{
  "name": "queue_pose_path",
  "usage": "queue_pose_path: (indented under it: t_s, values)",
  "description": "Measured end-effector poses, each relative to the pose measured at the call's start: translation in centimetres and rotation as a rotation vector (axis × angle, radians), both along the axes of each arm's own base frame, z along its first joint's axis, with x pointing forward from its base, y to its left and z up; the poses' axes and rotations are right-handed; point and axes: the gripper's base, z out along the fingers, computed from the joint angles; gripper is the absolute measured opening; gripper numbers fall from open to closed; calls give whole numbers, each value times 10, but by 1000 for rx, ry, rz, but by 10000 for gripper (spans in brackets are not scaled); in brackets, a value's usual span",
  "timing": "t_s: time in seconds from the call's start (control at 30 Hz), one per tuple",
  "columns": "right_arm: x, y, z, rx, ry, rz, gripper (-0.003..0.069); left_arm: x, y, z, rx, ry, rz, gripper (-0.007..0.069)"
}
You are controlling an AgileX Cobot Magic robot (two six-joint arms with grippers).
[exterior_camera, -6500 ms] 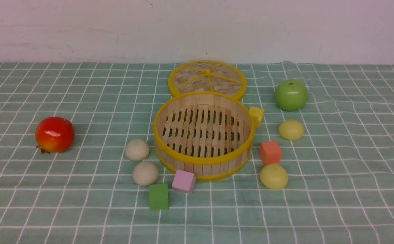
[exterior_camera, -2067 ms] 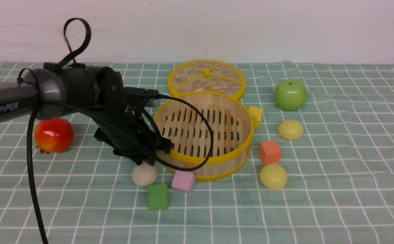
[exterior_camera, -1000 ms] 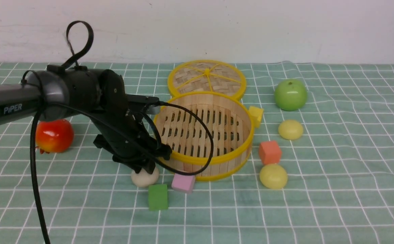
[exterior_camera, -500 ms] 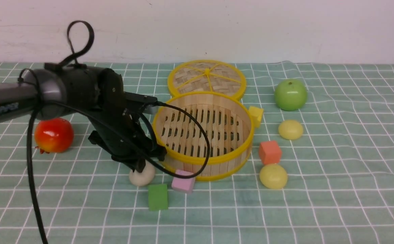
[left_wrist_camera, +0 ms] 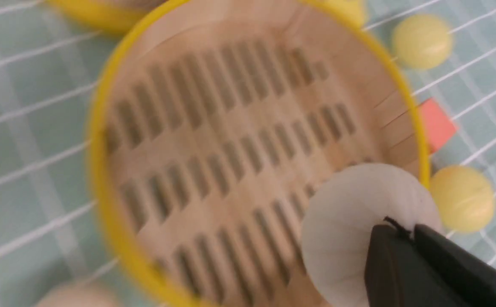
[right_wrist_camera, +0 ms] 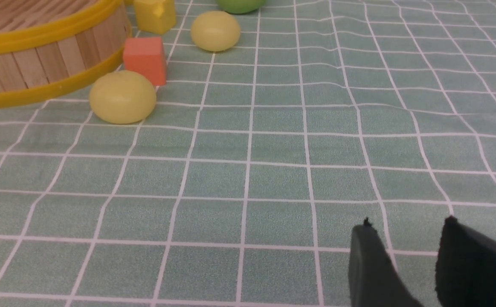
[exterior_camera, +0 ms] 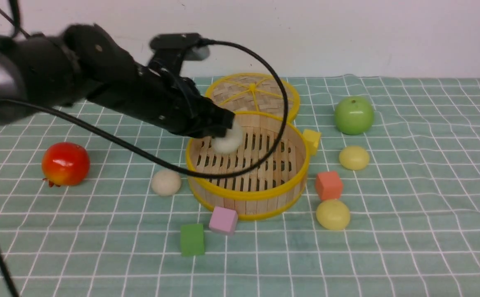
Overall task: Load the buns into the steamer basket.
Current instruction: Use the left arm to put the steamed stuffed bun into the steamer, then use the left arm to grab a steamed stuffed bun
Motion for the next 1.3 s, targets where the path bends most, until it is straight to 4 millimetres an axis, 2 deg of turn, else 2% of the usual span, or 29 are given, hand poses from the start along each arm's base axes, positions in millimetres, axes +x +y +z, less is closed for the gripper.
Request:
queue_pose_path:
  t_s: [0.03,0.07,0.2,0.3,0.4,0.47,0.5,0.53,0.57,0.6,0.7,0.73,0.77,0.8,0.87,0.9,0.93,0.97,1.0,1.03,1.1,1.17,1.3]
  values:
    - [0,0,0,0,0,0,240,2,-1,-4,0,-3,-7,-13]
    - [0,0,0,0,0,0,240,10,-5,-21,10,-10,-33,-13]
    - [0,0,0,0,0,0,240,21,-8,-52,45,6,-47,-11]
    - [0,0,0,0,0,0,240,23,-8,-62,62,21,-51,7]
    - [0,0,0,0,0,0,240,23,-7,-63,87,19,-58,47]
    - [0,0,0,0,0,0,240,22,-5,-65,110,35,-56,128]
    - [0,0,0,0,0,0,240,22,-5,-65,115,34,-58,136]
    - [0,0,0,0,0,0,240,21,-4,-67,117,60,-43,209]
    - [0,0,0,0,0,0,240,20,-4,-66,116,71,-33,234]
    - [0,0,0,0,0,0,240,19,-3,-62,113,80,-18,288]
    - [0,0,0,0,0,0,240,16,0,-51,115,76,-3,349]
    - [0,0,0,0,0,0,240,11,3,-32,113,42,8,375]
    - [0,0,0,0,0,0,240,9,3,-27,110,32,9,379]
    - [0,0,0,0,0,0,240,3,6,-9,104,-2,17,380]
    - [0,0,0,0,0,0,240,-7,11,14,95,-33,33,356]
    - [0,0,0,0,0,0,240,-13,14,26,96,-43,45,311]
    - [0,0,0,0,0,0,240,-14,15,29,101,-49,45,303]
    - [0,0,0,0,0,0,240,-20,20,35,106,-20,64,231]
    - [0,0,0,0,0,0,240,-23,24,34,120,15,74,184]
    - [0,0,0,0,0,0,240,-23,24,34,123,23,76,174]
    - [0,0,0,0,0,0,240,-22,33,20,178,129,111,80]
    - [0,0,0,0,0,0,240,-16,41,3,228,200,151,40]
    - [0,0,0,0,0,0,240,1,56,-28,255,275,236,58]
